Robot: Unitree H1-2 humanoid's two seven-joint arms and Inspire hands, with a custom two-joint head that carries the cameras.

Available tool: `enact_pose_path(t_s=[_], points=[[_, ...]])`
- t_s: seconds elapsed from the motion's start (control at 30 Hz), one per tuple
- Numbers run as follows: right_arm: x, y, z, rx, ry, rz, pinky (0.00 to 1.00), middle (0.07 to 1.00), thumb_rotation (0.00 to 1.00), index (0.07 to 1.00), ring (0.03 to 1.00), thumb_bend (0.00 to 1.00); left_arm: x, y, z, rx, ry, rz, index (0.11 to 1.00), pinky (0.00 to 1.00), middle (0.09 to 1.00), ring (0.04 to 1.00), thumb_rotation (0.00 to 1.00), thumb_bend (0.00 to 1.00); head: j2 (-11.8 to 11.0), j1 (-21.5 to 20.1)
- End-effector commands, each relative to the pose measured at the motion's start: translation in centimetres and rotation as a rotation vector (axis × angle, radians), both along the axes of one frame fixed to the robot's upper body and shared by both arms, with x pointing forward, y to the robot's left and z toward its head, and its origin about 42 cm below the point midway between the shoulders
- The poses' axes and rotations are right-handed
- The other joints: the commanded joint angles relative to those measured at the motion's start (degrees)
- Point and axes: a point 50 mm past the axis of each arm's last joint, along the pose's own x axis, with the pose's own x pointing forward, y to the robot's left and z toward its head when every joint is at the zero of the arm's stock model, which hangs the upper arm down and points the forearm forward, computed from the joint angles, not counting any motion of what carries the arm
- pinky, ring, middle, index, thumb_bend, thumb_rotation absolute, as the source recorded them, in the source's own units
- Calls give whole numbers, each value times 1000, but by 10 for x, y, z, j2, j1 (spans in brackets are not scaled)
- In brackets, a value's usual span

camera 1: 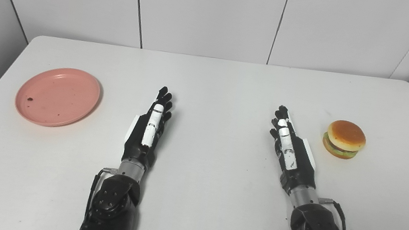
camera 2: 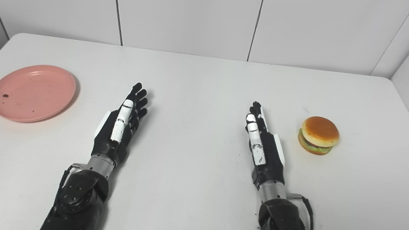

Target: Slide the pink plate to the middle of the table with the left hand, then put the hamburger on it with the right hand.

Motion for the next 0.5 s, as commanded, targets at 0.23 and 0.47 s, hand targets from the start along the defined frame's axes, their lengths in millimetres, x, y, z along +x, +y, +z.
enact_pose_path(t_s=[0.23,0.47], points=[[9,-3,23,10,-101,10,1000,1000,924,1000,1000,491,1,-6,1,29,-20,-4,1000,1000,1000,1000,1000,435,-17,56],[5,-22,13,-10,-90,-1,1000,1000,943,1000,1000,531,7,-21,5,0,-38,24,1000,1000,1000,1000,1000,438,-49,136]])
